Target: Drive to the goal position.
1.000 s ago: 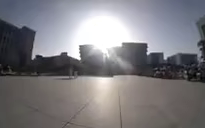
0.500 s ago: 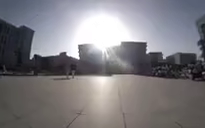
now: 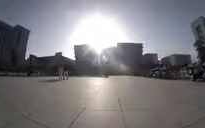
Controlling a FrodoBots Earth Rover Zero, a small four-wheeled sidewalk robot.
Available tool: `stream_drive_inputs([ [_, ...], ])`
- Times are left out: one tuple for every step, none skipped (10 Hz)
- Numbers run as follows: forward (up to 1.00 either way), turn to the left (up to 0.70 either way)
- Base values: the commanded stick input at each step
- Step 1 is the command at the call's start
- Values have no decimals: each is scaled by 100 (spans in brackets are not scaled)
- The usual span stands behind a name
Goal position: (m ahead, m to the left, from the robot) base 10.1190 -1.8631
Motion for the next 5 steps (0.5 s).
stream_drive_inputs([
  [100, 4],
  [100, 4],
  [100, 4],
  [100, 4],
  [100, -3],
])
